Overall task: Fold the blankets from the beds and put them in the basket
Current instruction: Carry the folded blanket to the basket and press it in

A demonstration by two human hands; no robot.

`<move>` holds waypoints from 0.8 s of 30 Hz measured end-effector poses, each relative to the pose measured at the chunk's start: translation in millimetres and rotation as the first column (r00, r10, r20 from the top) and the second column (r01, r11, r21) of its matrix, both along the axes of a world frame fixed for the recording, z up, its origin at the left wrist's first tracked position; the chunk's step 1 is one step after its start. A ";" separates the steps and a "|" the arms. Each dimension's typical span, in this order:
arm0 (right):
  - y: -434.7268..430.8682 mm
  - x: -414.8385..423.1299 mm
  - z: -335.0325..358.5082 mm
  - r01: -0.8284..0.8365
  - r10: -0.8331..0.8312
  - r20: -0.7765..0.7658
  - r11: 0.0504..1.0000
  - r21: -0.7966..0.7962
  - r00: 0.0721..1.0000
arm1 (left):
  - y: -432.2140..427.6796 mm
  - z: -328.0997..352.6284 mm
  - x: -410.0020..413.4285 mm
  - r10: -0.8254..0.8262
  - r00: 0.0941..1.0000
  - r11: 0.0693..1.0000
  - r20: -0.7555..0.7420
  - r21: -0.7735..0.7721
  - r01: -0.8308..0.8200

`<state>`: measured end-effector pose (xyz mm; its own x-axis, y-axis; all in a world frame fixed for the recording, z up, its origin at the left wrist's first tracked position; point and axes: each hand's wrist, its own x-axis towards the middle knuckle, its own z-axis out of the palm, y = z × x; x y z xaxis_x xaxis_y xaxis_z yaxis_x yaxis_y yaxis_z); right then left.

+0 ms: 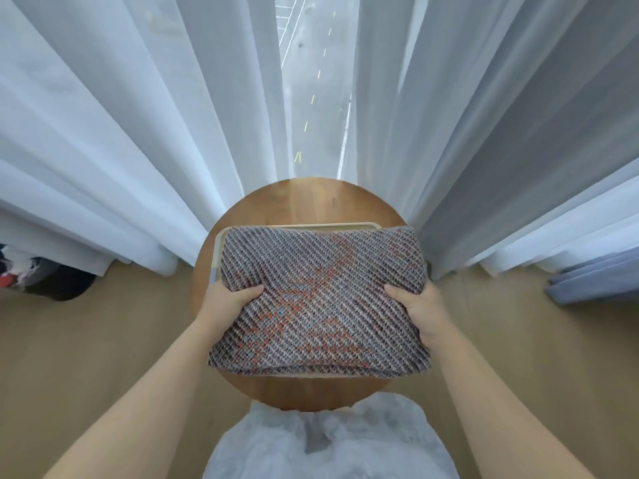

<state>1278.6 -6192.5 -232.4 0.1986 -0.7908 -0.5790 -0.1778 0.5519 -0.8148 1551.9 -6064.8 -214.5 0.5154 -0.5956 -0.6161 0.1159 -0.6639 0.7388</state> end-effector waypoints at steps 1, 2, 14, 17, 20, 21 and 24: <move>-1.4 4.9 -0.6 -0.006 0.006 -0.013 1.000 -0.016 1.000 | 2.1 -2.5 3.7 0.007 0.999 1.000 0.038 -0.008 -0.007; -3.5 11.2 -0.4 -0.016 0.015 -0.032 0.999 -0.035 0.999 | 3.1 -3.8 7.4 0.011 0.996 1.000 0.086 -0.016 -0.009; -3.2 61.4 -41.5 -0.057 -0.004 -0.342 0.984 -0.167 0.940 | -0.2 -56.6 9.0 -0.224 0.785 0.959 0.577 0.276 0.071; 2.7 68.5 -55.8 -0.069 0.002 -0.409 0.986 -0.150 0.913 | 0.8 -70.3 11.6 -0.317 0.740 0.928 0.593 0.357 0.112; 3.2 71.4 -60.8 -0.158 0.078 -0.520 0.981 -0.111 0.851 | -4.1 -76.0 14.6 -0.392 0.709 0.895 0.587 0.421 0.147; 3.8 71.5 -61.6 -0.188 0.107 -0.548 0.978 -0.094 0.830 | -6.9 -76.0 15.7 -0.404 0.700 0.892 0.588 0.424 0.159; 9.3 72.9 -60.0 -0.353 0.131 -0.640 0.907 -0.231 0.757 | -14.3 -70.4 12.1 -0.414 0.578 0.906 0.703 0.381 0.186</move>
